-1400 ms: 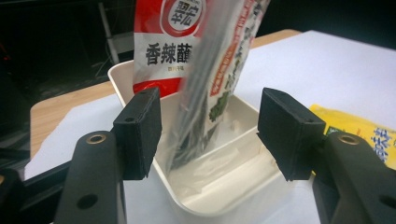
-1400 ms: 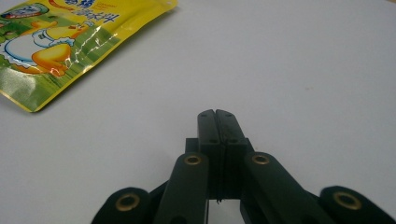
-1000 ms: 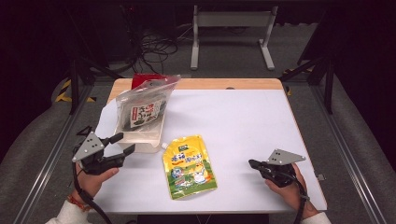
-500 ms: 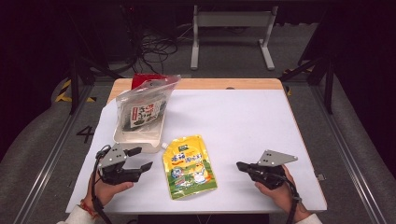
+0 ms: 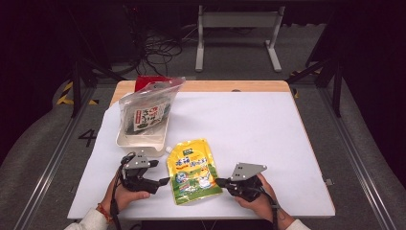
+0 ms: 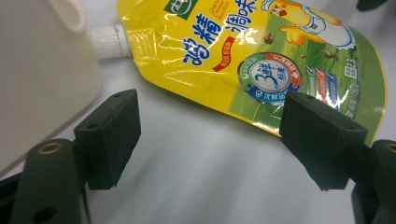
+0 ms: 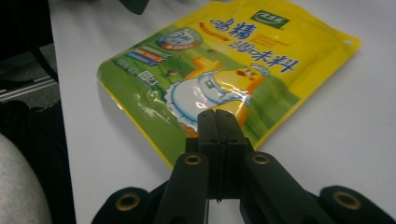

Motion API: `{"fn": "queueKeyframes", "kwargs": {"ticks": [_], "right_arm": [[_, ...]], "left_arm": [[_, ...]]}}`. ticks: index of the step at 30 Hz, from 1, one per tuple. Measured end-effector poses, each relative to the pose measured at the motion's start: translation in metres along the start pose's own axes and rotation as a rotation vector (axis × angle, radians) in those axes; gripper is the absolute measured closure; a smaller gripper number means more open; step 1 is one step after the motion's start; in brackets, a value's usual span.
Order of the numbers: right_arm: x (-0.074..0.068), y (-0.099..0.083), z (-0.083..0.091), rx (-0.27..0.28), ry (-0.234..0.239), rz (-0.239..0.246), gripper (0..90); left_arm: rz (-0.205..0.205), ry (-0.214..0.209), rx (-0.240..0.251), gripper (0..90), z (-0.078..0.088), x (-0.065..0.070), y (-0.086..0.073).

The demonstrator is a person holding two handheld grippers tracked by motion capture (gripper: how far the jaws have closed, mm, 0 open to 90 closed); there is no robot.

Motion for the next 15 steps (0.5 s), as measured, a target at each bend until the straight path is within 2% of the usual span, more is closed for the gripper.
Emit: {"fn": "queueKeyframes", "kwargs": {"ticks": [4,6,9,11,15], "right_arm": [[-0.007,-0.006,-0.011,-0.042,0.005,0.022,90.0],[-0.007,-0.007,-0.011,-0.041,0.011,0.007,90.0],[-0.006,-0.010,-0.012,-0.042,0.021,-0.023,90.0],[-0.006,-0.011,-0.012,-0.035,0.025,-0.037,90.0],[-0.007,-0.014,-0.012,-0.045,0.030,-0.027,90.0]], "left_arm": [[0.033,-0.024,0.008,15.2,-0.007,0.000,0.003],[0.050,-0.027,0.020,14.6,-0.008,0.000,0.006],[0.082,-0.058,0.029,13.1,-0.014,-0.001,0.009],[0.100,-0.066,0.016,12.7,-0.018,-0.001,0.009],[0.129,-0.105,-0.017,11.4,-0.028,0.001,0.008]]}}
Point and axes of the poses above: each handheld gripper's, and its own axes: z roughly backward along the jaws, y roughly out of its top, x roughly to its right, the point moved 9 cm from there along -z, roughly forward along the jaws, and after that the axes turned 1 degree about -y, right-handed, at the moved point
